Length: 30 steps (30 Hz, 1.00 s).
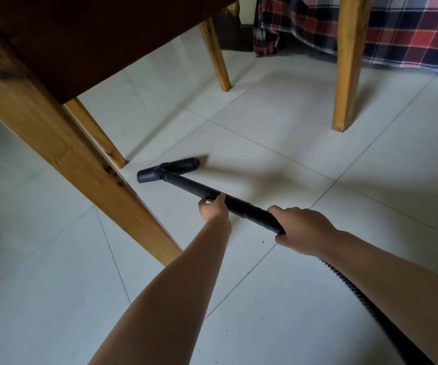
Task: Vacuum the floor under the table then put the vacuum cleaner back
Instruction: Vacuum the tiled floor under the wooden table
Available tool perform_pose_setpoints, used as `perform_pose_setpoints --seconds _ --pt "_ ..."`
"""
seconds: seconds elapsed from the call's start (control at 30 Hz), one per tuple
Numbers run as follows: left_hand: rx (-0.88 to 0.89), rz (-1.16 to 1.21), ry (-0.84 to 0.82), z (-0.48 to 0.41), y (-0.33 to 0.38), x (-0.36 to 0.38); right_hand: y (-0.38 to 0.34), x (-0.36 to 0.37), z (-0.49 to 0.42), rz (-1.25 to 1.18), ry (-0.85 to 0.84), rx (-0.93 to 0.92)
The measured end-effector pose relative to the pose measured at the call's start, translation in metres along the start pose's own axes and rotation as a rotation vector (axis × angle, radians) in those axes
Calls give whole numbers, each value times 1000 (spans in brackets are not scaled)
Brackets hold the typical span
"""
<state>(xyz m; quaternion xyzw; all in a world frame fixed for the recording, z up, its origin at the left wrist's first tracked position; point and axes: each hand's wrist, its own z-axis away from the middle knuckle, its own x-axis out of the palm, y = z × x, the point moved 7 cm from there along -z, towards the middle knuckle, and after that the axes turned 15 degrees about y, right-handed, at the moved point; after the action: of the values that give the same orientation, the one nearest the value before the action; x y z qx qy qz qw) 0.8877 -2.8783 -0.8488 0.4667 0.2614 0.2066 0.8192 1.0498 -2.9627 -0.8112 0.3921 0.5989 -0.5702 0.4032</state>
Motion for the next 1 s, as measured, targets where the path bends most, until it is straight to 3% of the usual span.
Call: perform_pose_setpoints --seconds 1.0 --pt "66 -25 9 -61 38 40 -14 35 -85 -46 76 53"
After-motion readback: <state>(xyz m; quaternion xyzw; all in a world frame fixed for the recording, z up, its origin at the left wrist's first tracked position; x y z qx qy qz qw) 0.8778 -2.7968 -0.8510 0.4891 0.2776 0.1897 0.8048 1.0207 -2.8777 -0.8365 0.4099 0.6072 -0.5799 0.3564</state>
